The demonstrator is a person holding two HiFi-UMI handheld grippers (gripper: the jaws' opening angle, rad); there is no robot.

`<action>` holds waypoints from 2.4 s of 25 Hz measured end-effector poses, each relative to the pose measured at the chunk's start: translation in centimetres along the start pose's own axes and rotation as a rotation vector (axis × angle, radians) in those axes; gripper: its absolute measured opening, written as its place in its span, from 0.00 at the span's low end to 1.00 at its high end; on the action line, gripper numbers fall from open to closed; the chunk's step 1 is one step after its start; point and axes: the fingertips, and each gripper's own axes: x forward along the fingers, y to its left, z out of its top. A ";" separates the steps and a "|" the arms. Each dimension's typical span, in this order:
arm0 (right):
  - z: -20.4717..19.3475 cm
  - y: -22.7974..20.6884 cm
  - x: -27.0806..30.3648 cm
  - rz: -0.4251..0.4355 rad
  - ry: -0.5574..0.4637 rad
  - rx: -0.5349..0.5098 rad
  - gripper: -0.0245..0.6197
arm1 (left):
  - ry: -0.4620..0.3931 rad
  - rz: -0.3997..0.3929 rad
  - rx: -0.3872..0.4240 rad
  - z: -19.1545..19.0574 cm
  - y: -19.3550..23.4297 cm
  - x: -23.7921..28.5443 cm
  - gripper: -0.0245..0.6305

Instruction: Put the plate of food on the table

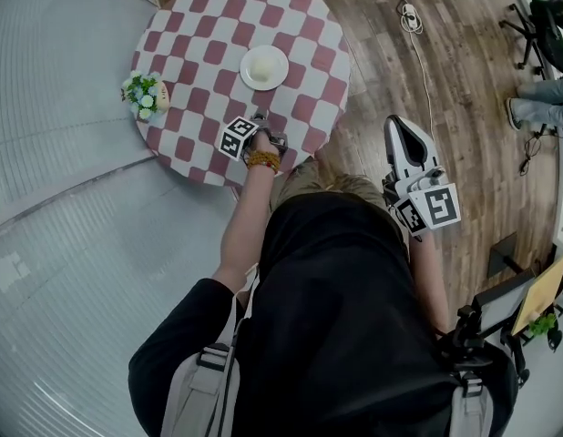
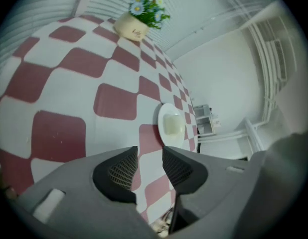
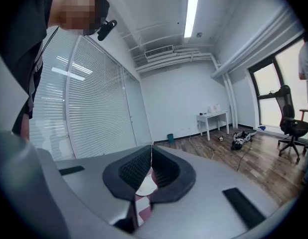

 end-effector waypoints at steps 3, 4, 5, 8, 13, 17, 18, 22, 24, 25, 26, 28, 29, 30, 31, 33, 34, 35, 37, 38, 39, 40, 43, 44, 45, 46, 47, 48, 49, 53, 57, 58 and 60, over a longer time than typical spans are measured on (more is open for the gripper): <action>0.0 0.8 0.6 0.043 -0.002 -0.007 0.05 | -0.006 -0.037 0.196 -0.5 -1.6 -2.3 0.25; 0.0 1.1 0.9 0.058 -0.002 -0.009 0.05 | -0.010 -0.054 0.219 -0.6 -2.1 -3.1 0.25; -0.1 1.4 1.2 0.072 -0.002 -0.012 0.05 | -0.021 -0.070 0.228 -0.6 -2.4 -3.9 0.25; 0.0 2.4 2.2 0.113 0.000 -0.024 0.05 | -0.105 -0.091 0.277 0.8 -2.9 -6.6 0.25; 1.0 4.0 4.4 0.189 -0.008 -0.050 0.05 | -0.260 -0.126 0.311 5.1 -3.7 -12.1 0.25; 1.3 4.9 5.2 0.224 -0.016 -0.078 0.05 | -0.354 -0.234 0.340 7.7 -6.4 -15.9 0.25; 1.3 5.1 5.2 0.223 -0.019 -0.087 0.05 | -0.374 -0.272 0.364 8.1 -7.4 -16.6 0.25; 1.8 7.2 6.0 0.249 -0.037 -0.118 0.05 | -0.497 -0.428 0.467 10.6 -11.0 -21.1 0.24; 2.6 8.3 6.2 0.274 -0.047 -0.127 0.05 | -0.543 -0.485 0.528 11.3 -12.9 -23.4 0.22; 3.1 8.7 6.2 0.284 -0.053 -0.135 0.05 | -0.558 -0.504 0.565 11.3 -13.7 -24.2 0.21; 3.6 9.1 6.2 0.292 -0.060 -0.146 0.05 | -0.568 -0.519 0.604 11.2 -14.5 -24.8 0.20; 4.4 9.8 6.0 0.308 -0.078 -0.169 0.05 | -0.583 -0.548 0.688 10.6 -16.0 -26.0 0.19; 4.8 10.2 5.8 0.315 -0.089 -0.178 0.05 | -0.589 -0.561 0.733 10.2 -16.9 -26.6 0.18; 5.2 10.4 5.7 0.322 -0.098 -0.183 0.05 | -0.595 -0.570 0.785 9.7 -17.9 -27.2 0.17; 5.6 10.7 5.7 0.328 -0.104 -0.187 0.05 | -0.602 -0.575 0.848 9.1 -18.8 -27.7 0.17; 5.9 11.4 5.9 0.344 -0.109 -0.194 0.05 | -0.620 -0.586 1.005 7.7 -20.6 -28.8 0.15; 6.0 11.8 6.0 0.353 -0.113 -0.199 0.05 | -0.630 -0.595 1.086 6.8 -21.4 -29.3 0.13; 6.0 12.2 6.1 0.361 -0.119 -0.205 0.05 | -0.638 -0.606 1.159 6.0 -22.2 -29.7 0.11; 6.0 12.9 5.9 0.373 -0.125 -0.212 0.05 | -0.633 -0.643 1.264 3.8 -23.4 -30.3 0.08; 5.8 13.0 5.7 0.375 -0.121 -0.211 0.05 | -0.620 -0.665 1.300 2.6 -23.9 -30.3 0.06; 5.6 13.1 5.6 0.377 -0.114 -0.207 0.05 | -0.605 -0.685 1.332 1.5 -24.4 -30.3 0.06; 5.3 13.3 5.5 0.380 -0.106 -0.205 0.05 | -0.591 -0.699 1.365 0.5 -24.8 -30.1 0.06; 4.3 13.8 5.7 0.396 -0.087 -0.219 0.05 | -0.553 -0.718 1.460 -1.9 -25.0 -29.5 0.05; 3.9 14.0 5.7 0.402 -0.081 -0.223 0.05 | -0.539 -0.721 1.482 -2.5 -24.8 -29.3 0.05; 3.6 14.1 5.8 0.406 -0.079 -0.225 0.05 | -0.524 -0.724 1.496 -2.9 -24.4 -29.1 0.05; 3.3 14.2 5.8 0.407 -0.083 -0.227 0.05 | -0.510 -0.727 1.502 -3.1 -24.0 -28.9 0.05; 3.1 14.2 5.8 0.404 -0.090 -0.229 0.05 | -0.499 -0.730 1.498 -3.2 -23.6 -28.7 0.05; 2.7 14.1 5.8 0.403 -0.095 -0.233 0.05 | -0.491 -0.735 1.487 -3.4 -23.2 -28.5 0.05; 2.1 13.9 5.6 0.403 -0.091 -0.238 0.05 | -0.481 -0.744 1.472 -3.5 -23.0 -28.2 0.05; -1.0 13.6 5.2 0.420 -0.041 -0.244 0.05 | -0.422 -0.778 1.496 -4.7 -22.3 -27.9 0.05; -2.9 13.1 6.0 0.385 -0.005 -0.225 0.05 | -0.339 -0.763 1.567 -5.8 -21.1 -26.3 0.05; -3.2 12.9 6.2 0.379 0.003 -0.223 0.05 | -0.330 -0.759 1.560 -5.8 -20.8 -25.8 0.05; -3.9 12.4 6.6 0.376 0.014 -0.218 0.05 | -0.308 -0.758 1.535 -5.7 -20.0 -24.9 0.05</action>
